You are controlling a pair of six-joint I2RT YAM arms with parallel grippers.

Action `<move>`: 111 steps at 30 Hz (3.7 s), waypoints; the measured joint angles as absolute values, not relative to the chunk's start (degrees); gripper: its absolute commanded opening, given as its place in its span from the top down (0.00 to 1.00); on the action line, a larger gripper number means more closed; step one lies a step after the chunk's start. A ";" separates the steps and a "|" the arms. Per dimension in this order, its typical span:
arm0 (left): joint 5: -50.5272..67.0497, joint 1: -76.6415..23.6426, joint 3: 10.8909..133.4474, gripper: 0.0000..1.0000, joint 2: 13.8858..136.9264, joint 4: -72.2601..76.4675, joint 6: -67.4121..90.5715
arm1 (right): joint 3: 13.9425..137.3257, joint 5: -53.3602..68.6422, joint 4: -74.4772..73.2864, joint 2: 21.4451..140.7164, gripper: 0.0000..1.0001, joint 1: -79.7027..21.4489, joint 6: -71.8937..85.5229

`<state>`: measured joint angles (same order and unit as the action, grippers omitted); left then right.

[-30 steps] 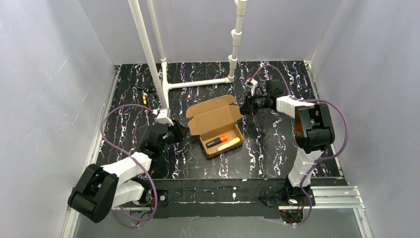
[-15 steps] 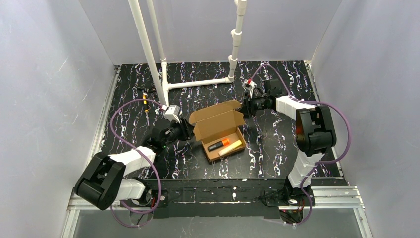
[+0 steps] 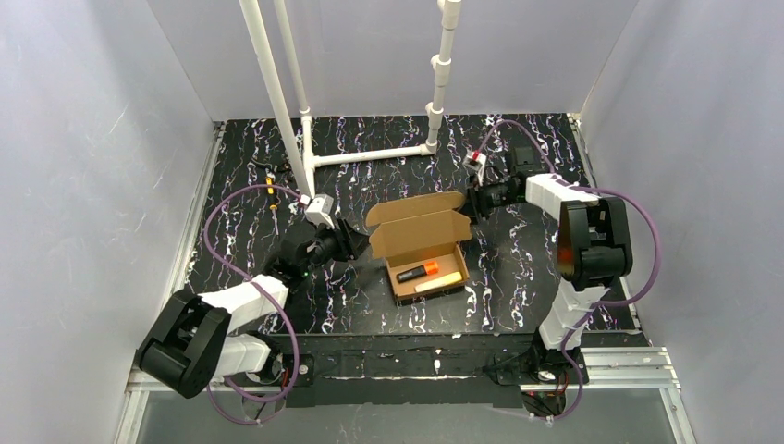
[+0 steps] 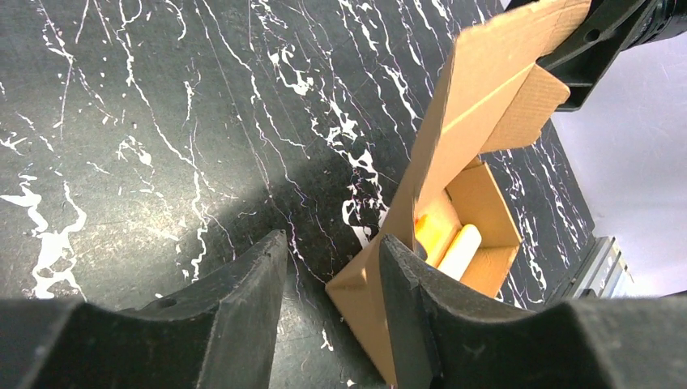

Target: Fold the paper box

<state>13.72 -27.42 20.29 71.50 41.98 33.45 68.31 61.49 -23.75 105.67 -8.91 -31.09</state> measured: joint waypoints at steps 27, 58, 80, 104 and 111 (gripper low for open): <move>21.89 -27.22 23.27 0.23 71.13 42.19 38.19 | 68.66 54.52 -23.75 105.27 0.35 -3.75 -29.36; 13.91 -28.53 23.16 1.00 71.37 40.47 32.25 | 68.53 58.46 -24.71 105.30 0.32 -0.99 -31.46; 16.56 -28.51 23.11 1.00 70.00 38.92 26.41 | 69.36 67.66 -33.89 106.39 0.34 -6.00 -42.57; 18.59 -28.49 23.22 1.00 70.63 38.52 28.64 | 70.08 70.83 -37.17 108.12 0.53 -10.72 -46.39; 18.68 -28.51 23.51 1.00 71.50 38.59 29.63 | 70.08 70.94 -37.12 108.12 0.64 -11.66 -45.98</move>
